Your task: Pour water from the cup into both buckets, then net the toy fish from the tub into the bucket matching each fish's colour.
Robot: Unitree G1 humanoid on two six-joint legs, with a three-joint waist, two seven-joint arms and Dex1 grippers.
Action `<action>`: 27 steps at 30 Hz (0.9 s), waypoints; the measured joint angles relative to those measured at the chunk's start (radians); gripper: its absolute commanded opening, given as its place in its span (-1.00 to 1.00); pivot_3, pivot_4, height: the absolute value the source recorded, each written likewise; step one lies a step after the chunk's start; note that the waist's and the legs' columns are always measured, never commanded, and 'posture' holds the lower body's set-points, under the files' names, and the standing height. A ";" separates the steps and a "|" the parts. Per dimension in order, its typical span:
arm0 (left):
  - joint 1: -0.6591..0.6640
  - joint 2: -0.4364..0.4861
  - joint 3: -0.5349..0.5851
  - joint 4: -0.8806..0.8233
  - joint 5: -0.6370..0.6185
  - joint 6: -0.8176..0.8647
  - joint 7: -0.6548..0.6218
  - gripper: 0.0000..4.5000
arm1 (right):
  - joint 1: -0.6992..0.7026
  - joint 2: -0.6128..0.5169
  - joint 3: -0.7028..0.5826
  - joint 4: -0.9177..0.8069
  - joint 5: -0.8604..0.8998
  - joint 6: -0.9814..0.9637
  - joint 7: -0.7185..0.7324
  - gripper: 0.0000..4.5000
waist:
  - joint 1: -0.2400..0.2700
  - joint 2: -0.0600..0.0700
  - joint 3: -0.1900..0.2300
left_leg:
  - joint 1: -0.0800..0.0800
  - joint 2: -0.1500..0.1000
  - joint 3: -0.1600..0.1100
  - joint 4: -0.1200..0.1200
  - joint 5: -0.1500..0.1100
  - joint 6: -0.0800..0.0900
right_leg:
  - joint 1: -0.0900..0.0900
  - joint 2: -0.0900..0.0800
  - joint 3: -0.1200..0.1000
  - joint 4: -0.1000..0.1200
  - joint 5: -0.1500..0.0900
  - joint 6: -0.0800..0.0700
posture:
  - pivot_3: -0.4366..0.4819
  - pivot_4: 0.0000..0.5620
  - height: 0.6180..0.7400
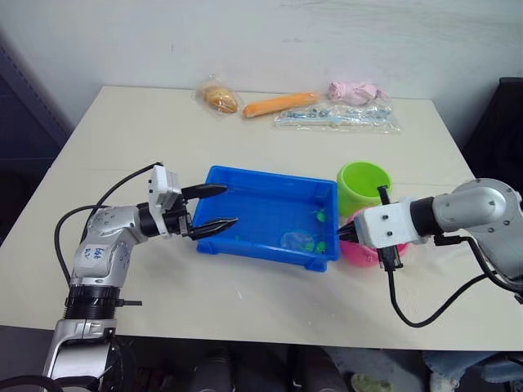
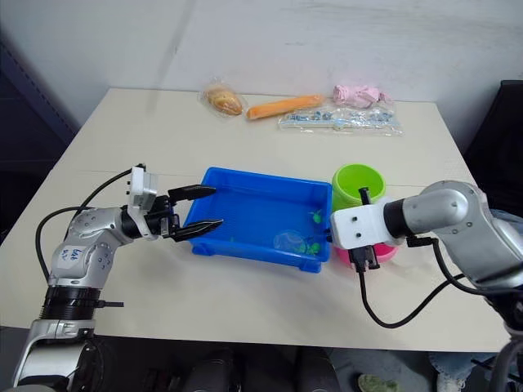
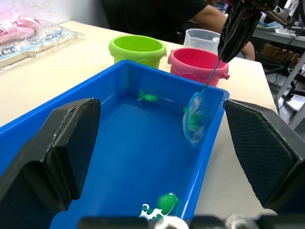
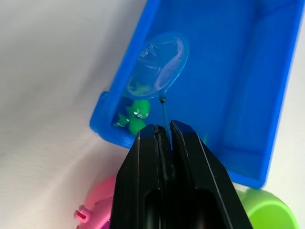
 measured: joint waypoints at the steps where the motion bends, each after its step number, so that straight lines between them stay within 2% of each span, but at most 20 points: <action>1: 0.003 -0.004 0.000 -0.002 0.000 0.000 0.002 0.98 | -0.016 0.005 0.004 0.010 -0.004 -0.005 0.016 -1.00 | 0.000 0.000 0.000 | 0.000 0.000 0.000 0.000 0.000 0.000 | 0.000 0.000 0.000 0.000 0.000 0.000 | -0.05 -0.47 1.00; 11: 0.014 -0.019 0.000 -0.018 0.000 -0.001 0.012 0.98 | -0.113 0.040 0.090 0.162 -0.197 -0.137 0.098 -1.00 | 0.000 0.000 0.000 | -0.001 0.000 0.000 0.000 0.000 0.000 | -0.001 0.000 -0.001 0.001 0.000 0.000 | -0.05 -0.47 1.00; 17: 0.011 -0.020 0.000 -0.018 0.000 -0.002 0.011 0.98 | -0.176 0.090 0.111 0.248 -0.284 -0.228 0.088 -1.00 | -0.001 0.000 0.000 | -0.001 0.000 0.000 0.000 0.000 -0.001 | -0.001 0.000 -0.002 0.001 0.000 0.000 | -0.05 -0.47 1.00; 19: 0.010 -0.020 0.001 -0.017 0.000 -0.003 0.011 0.98 | -0.198 0.136 0.111 0.294 -0.322 -0.258 0.039 -1.00 | -0.002 0.000 0.000 | -0.001 0.000 0.000 0.000 0.000 -0.001 | -0.001 0.000 -0.002 0.001 0.000 0.000 | -0.05 -0.47 1.00; 22: 0.004 -0.024 -0.002 -0.017 0.000 -0.003 0.010 0.98 | -0.257 0.237 0.109 0.385 -0.398 -0.338 -0.134 -1.00 | -0.014 0.000 0.000 | -0.001 0.000 0.000 0.001 0.001 -0.002 | -0.002 0.000 -0.002 0.003 0.000 0.000 | -0.05 -0.47 1.00; 24: 0.000 -0.026 -0.002 -0.017 0.000 -0.003 0.009 0.98 | -0.272 0.256 0.091 0.417 -0.424 -0.390 -0.215 -1.00 | -0.019 0.000 0.000 | -0.004 0.001 0.000 0.001 0.001 -0.003 | -0.002 0.000 -0.005 0.002 0.000 0.000 | -0.05 -0.47 1.00; 27: 0.000 -0.026 -0.002 -0.014 0.000 -0.003 0.009 0.98 | -0.260 0.257 0.051 0.416 -0.409 -0.408 -0.242 -1.00 | -0.019 0.001 0.000 | -0.005 0.000 0.000 0.001 0.001 -0.002 | -0.002 0.000 -0.006 0.001 0.000 0.000 | -0.05 -0.47 1.00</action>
